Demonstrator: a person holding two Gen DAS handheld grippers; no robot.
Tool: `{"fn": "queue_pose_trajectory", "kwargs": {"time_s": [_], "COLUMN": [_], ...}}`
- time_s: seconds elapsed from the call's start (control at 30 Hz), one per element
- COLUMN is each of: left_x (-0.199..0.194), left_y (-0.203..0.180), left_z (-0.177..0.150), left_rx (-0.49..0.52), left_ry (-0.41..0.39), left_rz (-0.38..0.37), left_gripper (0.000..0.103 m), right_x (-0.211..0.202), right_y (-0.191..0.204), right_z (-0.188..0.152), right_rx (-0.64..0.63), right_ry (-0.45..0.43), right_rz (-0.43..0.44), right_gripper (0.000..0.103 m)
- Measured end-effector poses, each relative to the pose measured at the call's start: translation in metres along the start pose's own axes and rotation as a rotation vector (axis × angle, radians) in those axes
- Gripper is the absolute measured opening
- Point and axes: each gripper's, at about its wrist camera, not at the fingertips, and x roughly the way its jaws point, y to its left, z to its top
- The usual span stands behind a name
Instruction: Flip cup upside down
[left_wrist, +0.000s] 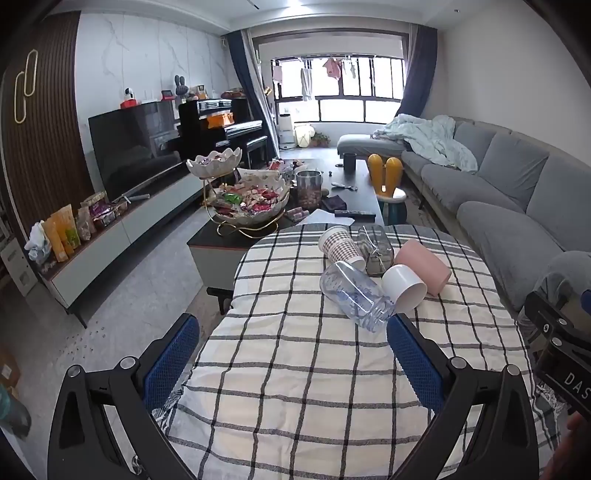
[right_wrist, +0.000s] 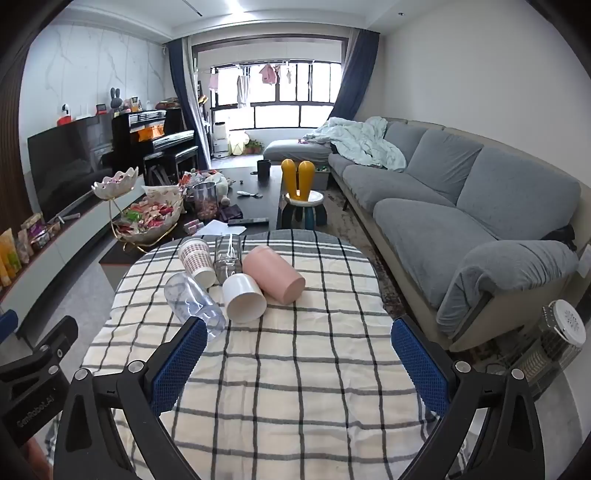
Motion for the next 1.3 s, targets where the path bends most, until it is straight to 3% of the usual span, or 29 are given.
{"fn": "queue_pose_trajectory", "kwargs": {"time_s": [1.3], "left_x": [0.0014], "left_y": [0.0035], "left_z": [0.0004], "left_rx": [-0.006], "left_ry": [0.004], "left_rz": [0.006], "left_gripper": [0.103], "right_x": [0.001], "right_y": [-0.002], "right_z": [-0.0013], "right_rx": [0.014], "right_ry": [0.013], "right_rz": [0.008], "right_gripper": [0.101]}}
